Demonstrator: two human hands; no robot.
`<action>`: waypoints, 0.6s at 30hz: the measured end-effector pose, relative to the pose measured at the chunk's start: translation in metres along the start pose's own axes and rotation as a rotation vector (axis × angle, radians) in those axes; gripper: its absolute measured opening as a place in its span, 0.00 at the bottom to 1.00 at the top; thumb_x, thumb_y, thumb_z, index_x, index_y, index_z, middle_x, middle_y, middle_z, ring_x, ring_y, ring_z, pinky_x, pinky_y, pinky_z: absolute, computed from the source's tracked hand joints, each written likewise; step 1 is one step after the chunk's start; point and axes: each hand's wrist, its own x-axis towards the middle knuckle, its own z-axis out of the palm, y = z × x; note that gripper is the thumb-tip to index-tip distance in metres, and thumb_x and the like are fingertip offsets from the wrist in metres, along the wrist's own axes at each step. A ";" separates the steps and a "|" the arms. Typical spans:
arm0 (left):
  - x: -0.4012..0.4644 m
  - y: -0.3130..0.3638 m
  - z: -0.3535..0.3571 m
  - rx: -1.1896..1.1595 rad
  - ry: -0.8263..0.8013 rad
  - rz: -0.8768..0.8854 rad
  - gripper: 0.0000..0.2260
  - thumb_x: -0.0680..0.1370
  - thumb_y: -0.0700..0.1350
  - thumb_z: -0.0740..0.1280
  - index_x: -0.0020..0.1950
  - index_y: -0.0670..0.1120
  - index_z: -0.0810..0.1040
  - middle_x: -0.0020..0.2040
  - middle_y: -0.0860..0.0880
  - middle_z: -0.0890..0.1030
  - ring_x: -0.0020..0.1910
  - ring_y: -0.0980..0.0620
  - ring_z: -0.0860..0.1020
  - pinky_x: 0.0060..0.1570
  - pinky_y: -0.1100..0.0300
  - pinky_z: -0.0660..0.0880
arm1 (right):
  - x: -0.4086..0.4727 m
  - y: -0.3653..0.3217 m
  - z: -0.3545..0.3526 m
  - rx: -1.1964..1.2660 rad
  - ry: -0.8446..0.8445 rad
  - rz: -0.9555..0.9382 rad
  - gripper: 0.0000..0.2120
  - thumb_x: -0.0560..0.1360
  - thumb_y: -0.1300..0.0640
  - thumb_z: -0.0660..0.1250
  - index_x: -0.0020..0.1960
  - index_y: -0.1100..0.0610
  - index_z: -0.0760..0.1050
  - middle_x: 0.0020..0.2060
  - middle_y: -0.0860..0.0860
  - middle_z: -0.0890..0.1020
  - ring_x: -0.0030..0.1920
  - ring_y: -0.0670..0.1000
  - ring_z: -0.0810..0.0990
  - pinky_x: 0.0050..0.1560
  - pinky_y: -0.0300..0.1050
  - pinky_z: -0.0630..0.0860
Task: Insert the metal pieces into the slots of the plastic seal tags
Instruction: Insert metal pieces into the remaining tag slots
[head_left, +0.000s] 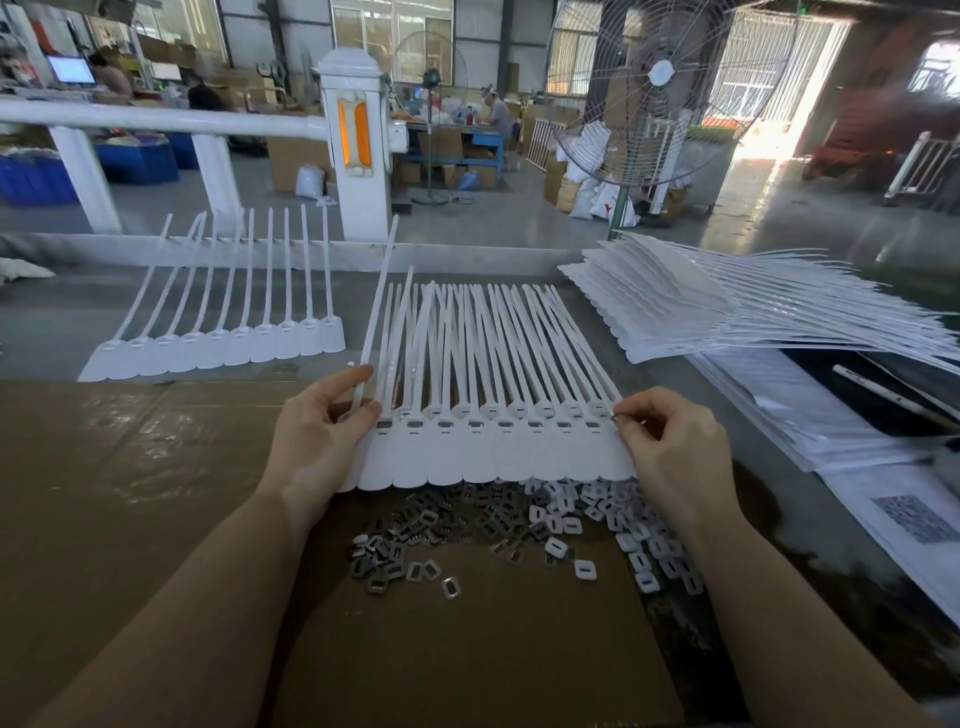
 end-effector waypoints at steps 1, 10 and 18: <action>0.000 0.000 0.000 0.009 0.001 -0.001 0.17 0.77 0.42 0.68 0.64 0.53 0.76 0.53 0.51 0.79 0.52 0.53 0.76 0.55 0.62 0.70 | -0.001 0.000 -0.001 0.000 0.004 -0.006 0.04 0.74 0.62 0.67 0.44 0.55 0.79 0.40 0.49 0.81 0.43 0.49 0.78 0.47 0.44 0.75; 0.002 -0.002 0.001 0.068 -0.029 -0.013 0.16 0.78 0.44 0.66 0.65 0.55 0.75 0.52 0.50 0.79 0.56 0.49 0.76 0.64 0.51 0.70 | -0.004 0.001 -0.001 -0.001 -0.006 -0.029 0.05 0.74 0.63 0.67 0.43 0.54 0.79 0.39 0.47 0.81 0.43 0.48 0.77 0.46 0.41 0.73; -0.002 0.003 0.001 -0.049 -0.075 -0.032 0.15 0.79 0.45 0.64 0.64 0.56 0.76 0.52 0.53 0.79 0.55 0.56 0.75 0.63 0.59 0.67 | -0.005 0.003 -0.003 0.005 0.067 -0.049 0.06 0.74 0.64 0.67 0.43 0.54 0.78 0.39 0.48 0.80 0.43 0.50 0.78 0.47 0.44 0.74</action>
